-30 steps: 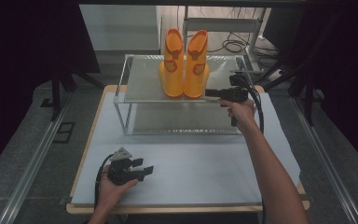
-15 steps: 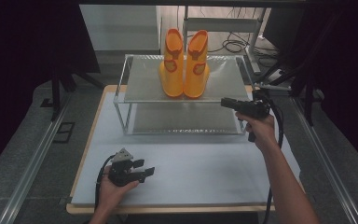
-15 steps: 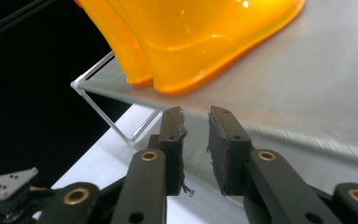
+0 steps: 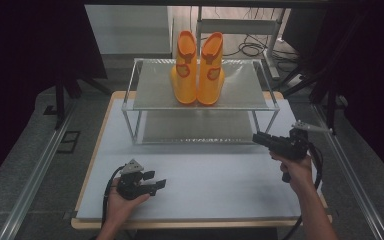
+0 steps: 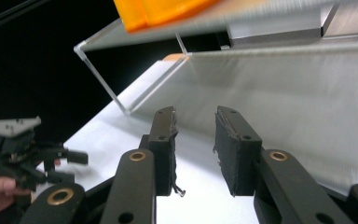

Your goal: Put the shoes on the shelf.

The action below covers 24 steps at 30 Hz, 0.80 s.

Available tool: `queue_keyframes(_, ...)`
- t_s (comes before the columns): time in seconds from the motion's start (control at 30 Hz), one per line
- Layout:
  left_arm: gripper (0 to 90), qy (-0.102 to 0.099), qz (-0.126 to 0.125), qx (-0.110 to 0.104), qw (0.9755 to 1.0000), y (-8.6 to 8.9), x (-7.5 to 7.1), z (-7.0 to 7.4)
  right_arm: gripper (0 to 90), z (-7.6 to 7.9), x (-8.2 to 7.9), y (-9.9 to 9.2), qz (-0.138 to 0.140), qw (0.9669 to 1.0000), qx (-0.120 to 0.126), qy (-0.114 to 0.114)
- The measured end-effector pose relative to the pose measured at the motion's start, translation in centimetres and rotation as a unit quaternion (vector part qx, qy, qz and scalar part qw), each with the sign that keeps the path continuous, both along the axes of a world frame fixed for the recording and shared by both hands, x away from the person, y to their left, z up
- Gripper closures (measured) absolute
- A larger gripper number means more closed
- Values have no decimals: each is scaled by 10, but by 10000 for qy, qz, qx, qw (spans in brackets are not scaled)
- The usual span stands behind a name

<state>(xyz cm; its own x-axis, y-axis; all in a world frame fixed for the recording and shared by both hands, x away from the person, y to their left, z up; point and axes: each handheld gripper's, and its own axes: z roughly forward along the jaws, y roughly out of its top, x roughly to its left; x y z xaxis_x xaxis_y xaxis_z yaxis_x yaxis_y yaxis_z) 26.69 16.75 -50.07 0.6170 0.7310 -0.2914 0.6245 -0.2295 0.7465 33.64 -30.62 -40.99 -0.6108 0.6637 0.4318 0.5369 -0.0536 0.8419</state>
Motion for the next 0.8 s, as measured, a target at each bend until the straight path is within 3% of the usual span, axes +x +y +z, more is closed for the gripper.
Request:
queue_keyframes(0.13, 386, 4, -10, 17, 10000, 0, 0, 0, 661, -18, -9, -5, -42, 10000, -71, 4)
queue_keyframes(0.27, 387, 21, 3, 9, 10000, 0, 0, -2, 660, -40, -17, -9, -57, 9999, 28, 93)
queue_keyframes(0.53, 386, 13, -12, 7, 10000, -2, 0, -1, 657, -41, -18, -11, -86, 9999, 60, 23)
queue_keyframes(0.8, 386, 9, -14, -2, 10000, -1, 0, -1, 565, -50, -19, -10, -93, 9999, -71, 90)
